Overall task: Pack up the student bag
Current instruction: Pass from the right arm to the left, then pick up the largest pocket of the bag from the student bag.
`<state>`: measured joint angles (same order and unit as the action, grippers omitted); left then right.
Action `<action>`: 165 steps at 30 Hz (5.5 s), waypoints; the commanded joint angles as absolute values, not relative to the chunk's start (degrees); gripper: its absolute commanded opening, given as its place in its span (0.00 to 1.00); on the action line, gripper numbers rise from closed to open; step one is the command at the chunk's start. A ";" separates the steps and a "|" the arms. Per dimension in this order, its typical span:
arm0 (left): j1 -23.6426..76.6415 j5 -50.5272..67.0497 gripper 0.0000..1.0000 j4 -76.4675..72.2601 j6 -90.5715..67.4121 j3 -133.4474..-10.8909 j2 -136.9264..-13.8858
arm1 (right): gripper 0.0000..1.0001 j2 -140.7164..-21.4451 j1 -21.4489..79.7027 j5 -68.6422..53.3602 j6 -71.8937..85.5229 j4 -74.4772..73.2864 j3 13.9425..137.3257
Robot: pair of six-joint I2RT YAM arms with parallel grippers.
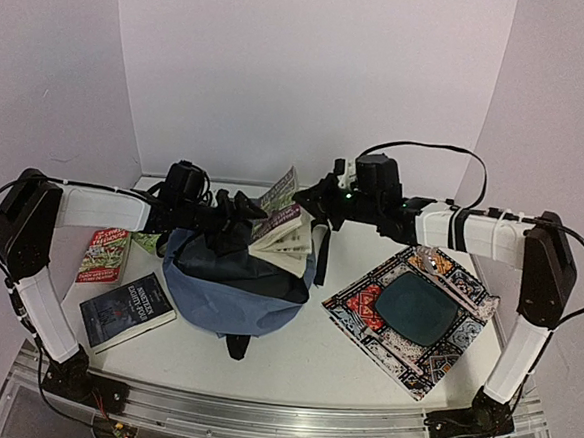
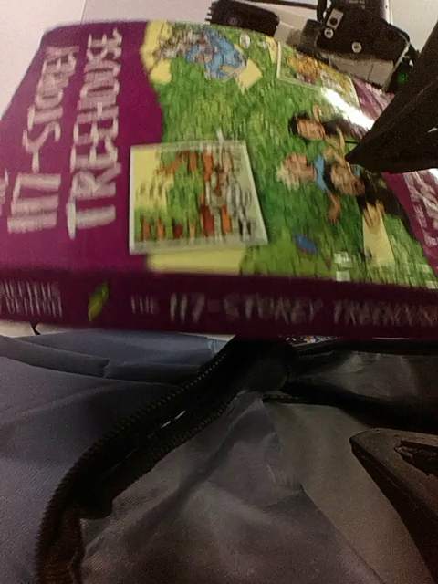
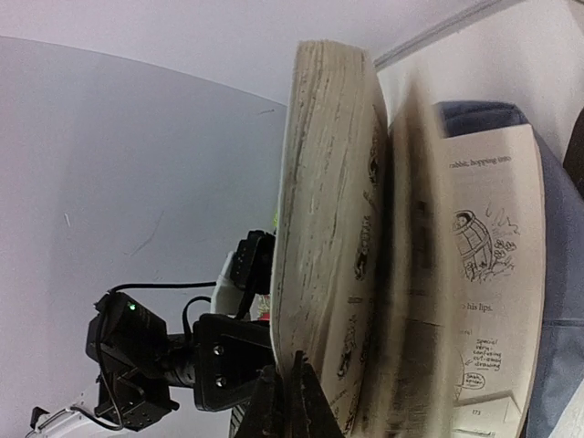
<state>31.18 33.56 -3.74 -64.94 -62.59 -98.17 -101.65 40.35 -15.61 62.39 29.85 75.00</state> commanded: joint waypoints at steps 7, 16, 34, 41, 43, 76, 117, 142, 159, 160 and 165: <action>31.51 40.62 0.84 -27.83 -77.20 -59.11 -97.22 | 0.00 -104.27 42.36 -17.26 64.60 38.85 75.98; 31.27 38.85 0.54 -40.69 -85.13 -52.67 -94.63 | 0.00 -102.36 42.36 -16.98 64.78 38.87 70.73; 30.87 35.49 0.40 -55.00 -93.47 -47.91 -92.72 | 0.00 -101.69 43.39 -18.51 63.80 38.41 66.55; 30.94 36.19 0.60 -54.90 -94.82 -45.61 -94.61 | 0.00 -102.20 43.79 -19.18 61.90 39.01 67.63; 30.94 36.42 0.62 -54.63 -94.96 -44.58 -95.17 | 0.00 -102.51 43.82 -19.67 61.44 39.37 68.04; 29.48 34.82 0.00 -42.49 -82.59 -48.93 -92.15 | 0.58 -97.39 44.82 -10.29 44.78 25.39 68.64; 19.60 40.15 0.00 -2.25 -66.26 -40.83 -60.09 | 0.80 -113.85 45.61 -13.95 0.53 9.39 85.67; 19.71 45.93 0.00 2.50 -70.23 -34.38 -53.56 | 0.12 -127.75 46.22 -14.85 -3.28 8.26 101.29; 24.95 50.41 0.00 -9.42 -73.25 -32.73 -61.29 | 0.00 -114.72 46.23 -14.68 11.38 18.80 99.15; 25.11 50.20 0.00 -9.63 -73.16 -32.78 -61.77 | 0.00 -114.15 46.23 -14.99 11.90 19.63 98.77; 25.22 49.25 0.00 -11.09 -72.64 -33.62 -63.84 | 0.00 -112.36 46.18 -17.43 14.09 22.47 97.24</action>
<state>25.10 48.03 -3.14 -72.49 -32.23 -63.09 -118.03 45.91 -14.37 10.16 14.31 98.06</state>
